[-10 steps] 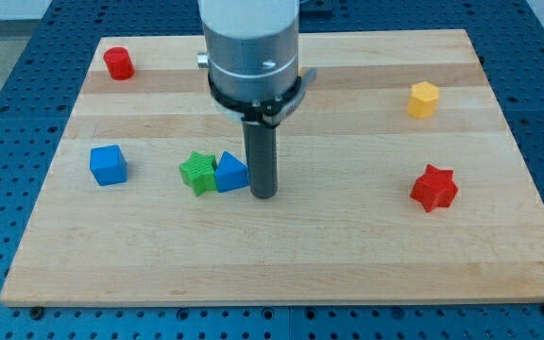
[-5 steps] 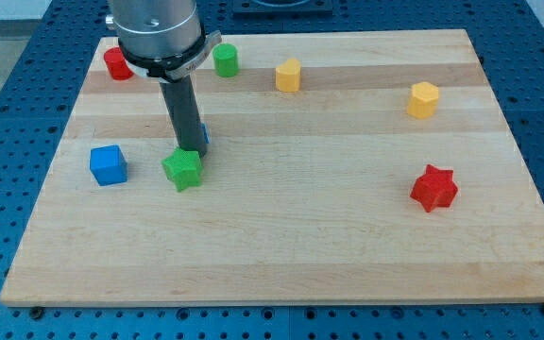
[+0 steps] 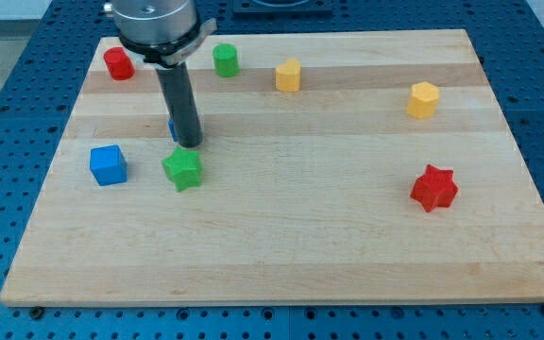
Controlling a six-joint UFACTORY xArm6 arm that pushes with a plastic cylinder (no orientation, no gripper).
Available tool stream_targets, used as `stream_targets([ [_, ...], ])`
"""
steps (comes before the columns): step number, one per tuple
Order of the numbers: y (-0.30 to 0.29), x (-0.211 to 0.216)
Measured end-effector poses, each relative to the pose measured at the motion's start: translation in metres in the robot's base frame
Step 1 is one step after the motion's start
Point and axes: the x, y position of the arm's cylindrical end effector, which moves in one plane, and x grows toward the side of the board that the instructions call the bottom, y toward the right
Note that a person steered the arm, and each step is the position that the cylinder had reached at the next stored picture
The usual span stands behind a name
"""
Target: Push the blue triangle above the blue cube
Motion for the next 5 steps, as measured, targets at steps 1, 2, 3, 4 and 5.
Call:
stream_targets([
  [1,-0.004,0.000],
  [2,-0.004,0.000],
  [3,0.034,0.003],
  [4,0.050,-0.015],
  [5,0.004,-0.054],
])
